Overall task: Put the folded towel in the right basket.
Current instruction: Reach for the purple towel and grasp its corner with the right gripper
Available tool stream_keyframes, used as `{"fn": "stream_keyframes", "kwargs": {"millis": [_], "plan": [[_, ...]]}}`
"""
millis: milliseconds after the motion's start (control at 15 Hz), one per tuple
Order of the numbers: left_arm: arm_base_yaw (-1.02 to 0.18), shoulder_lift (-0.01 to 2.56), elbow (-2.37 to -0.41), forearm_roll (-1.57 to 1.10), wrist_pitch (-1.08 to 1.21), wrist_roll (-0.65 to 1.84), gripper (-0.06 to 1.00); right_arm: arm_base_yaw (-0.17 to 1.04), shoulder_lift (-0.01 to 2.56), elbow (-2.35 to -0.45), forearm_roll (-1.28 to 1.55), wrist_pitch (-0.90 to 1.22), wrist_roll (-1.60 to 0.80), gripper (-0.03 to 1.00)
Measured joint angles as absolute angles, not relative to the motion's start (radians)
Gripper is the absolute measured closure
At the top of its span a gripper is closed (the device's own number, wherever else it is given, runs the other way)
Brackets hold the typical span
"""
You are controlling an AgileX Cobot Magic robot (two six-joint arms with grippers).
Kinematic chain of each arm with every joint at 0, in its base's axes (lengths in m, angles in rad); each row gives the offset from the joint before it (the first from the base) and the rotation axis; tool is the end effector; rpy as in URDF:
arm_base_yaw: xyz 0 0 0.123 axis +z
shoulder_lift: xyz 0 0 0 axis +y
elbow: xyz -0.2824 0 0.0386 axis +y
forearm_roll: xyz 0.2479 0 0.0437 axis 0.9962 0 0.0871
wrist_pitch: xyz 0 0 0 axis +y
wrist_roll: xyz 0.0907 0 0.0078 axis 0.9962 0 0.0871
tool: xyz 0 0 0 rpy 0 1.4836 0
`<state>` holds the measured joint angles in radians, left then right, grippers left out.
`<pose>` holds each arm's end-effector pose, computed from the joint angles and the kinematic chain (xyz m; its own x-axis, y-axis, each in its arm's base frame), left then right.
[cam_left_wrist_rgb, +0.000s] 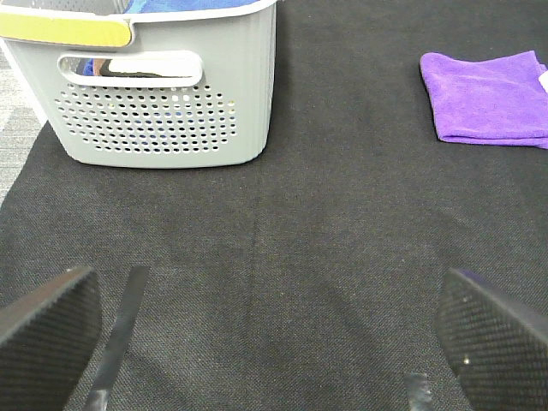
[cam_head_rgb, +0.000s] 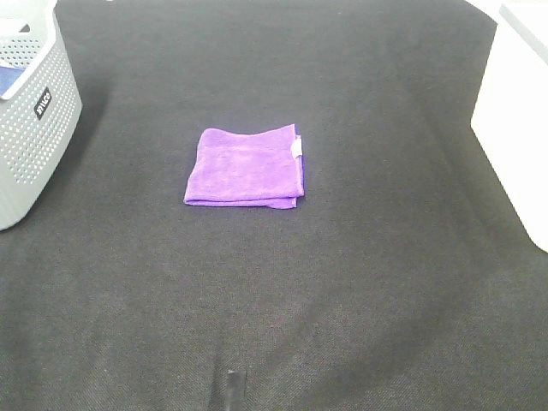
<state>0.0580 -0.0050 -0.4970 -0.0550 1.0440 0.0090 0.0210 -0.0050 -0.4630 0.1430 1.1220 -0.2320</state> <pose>-0.0044 -0.0046 0.2778 -0.4376 -0.0441 -0.8981 -0.0234 0.9990 -0.0376 -0.0050 0.0116 0.2627 -0.5039 -0.1780 -0.8452 -0.2176 0.9731 -0.0752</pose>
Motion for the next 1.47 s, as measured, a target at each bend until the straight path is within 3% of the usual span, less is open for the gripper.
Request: {"fn": "stream_keyframes", "kwargs": {"millis": [1467], "plan": [[0.058, -0.005, -0.497, -0.055, 1.044, 0.009, -0.04, 0.021, -0.005, -0.463, 0.143, 1.122, -0.232, -0.01]]}}
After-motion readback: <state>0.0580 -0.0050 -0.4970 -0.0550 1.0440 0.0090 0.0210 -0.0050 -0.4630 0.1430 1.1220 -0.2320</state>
